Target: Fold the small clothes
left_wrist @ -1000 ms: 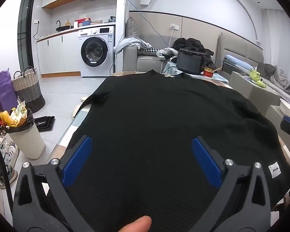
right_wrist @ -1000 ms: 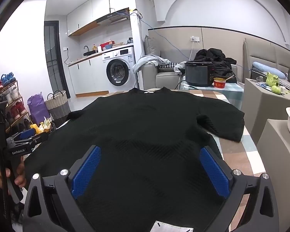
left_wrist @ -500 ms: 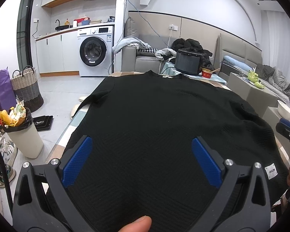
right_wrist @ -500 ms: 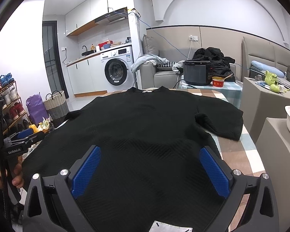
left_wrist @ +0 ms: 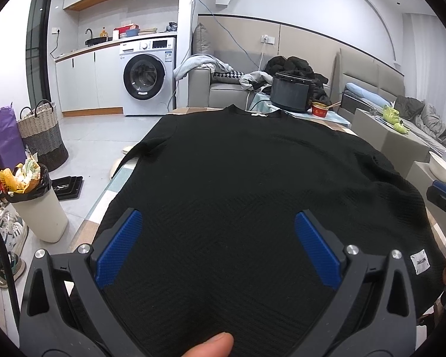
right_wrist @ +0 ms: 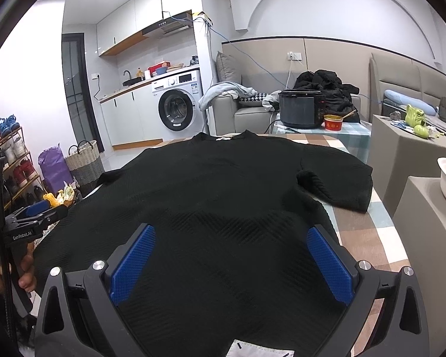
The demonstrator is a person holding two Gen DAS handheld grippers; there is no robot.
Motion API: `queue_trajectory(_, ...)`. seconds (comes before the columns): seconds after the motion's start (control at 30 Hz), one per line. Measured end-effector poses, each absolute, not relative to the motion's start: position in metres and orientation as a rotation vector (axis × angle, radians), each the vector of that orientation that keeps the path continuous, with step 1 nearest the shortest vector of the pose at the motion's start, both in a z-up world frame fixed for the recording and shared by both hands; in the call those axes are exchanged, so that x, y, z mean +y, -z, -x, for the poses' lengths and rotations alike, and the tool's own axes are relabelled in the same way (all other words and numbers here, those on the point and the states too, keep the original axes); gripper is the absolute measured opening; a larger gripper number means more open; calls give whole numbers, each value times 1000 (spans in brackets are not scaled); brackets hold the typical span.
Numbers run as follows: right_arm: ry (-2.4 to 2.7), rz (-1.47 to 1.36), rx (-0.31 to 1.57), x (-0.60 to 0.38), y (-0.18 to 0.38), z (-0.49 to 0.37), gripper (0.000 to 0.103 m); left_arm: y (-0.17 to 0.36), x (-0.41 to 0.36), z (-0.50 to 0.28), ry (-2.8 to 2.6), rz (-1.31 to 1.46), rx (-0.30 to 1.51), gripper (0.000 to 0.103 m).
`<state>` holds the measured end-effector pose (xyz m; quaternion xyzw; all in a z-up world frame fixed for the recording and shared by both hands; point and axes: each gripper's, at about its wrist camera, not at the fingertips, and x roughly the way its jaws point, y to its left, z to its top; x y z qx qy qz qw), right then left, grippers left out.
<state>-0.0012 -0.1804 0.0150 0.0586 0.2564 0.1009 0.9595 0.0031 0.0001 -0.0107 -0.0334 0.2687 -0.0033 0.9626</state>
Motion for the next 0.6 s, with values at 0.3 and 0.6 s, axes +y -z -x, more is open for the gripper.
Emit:
queue_trajectory(0.3, -200, -118, 512, -182, -17, 0, 103, 10, 1, -4, 5, 68, 545, 102)
queue_trajectory(0.6, -197, -117, 511, -183, -17, 2, 103, 10, -1, -3, 5, 67, 542, 102)
